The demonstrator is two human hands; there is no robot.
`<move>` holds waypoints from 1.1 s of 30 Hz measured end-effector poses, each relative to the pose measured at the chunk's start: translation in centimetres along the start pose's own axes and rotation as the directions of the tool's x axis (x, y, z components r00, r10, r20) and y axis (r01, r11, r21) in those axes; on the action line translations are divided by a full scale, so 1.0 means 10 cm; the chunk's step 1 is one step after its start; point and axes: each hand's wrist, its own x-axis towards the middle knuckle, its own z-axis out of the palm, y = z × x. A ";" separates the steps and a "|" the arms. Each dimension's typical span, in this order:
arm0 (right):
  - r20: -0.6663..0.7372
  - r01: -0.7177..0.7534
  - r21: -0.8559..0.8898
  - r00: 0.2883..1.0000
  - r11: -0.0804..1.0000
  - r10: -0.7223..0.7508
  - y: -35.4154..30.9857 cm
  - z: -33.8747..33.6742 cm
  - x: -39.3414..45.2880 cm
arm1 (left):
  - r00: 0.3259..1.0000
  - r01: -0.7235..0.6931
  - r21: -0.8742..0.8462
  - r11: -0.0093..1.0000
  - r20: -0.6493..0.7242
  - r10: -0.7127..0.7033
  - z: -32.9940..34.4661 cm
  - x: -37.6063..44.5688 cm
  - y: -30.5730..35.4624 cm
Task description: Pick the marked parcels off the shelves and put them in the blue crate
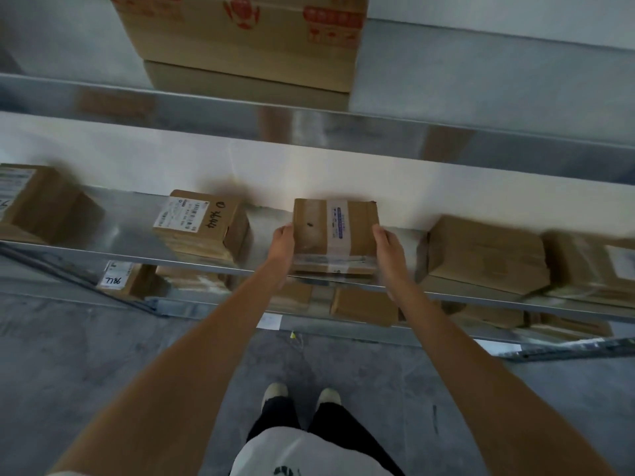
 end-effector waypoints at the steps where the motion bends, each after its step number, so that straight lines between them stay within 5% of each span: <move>1: -0.009 -0.001 0.040 1.000 0.999 0.002 0.00 -0.03 0.00 | 1.000 -0.005 -0.015 1.000 -0.023 0.005 -0.02 -0.04 0.02; 19: 0.061 -0.027 0.196 0.998 0.980 0.015 -0.06 -0.08 -0.15 | 0.996 -0.062 -0.021 0.998 -0.071 0.061 -0.24 -0.21 0.04; 27: 0.073 -0.038 0.160 0.997 0.986 0.027 -0.10 -0.13 -0.15 | 0.998 -0.043 0.017 0.999 0.056 0.042 -0.29 -0.28 0.07; 33: 0.067 -0.043 0.069 0.997 0.997 0.039 -0.14 -0.10 -0.13 | 0.998 -0.062 0.083 0.995 0.024 0.060 -0.25 -0.24 0.11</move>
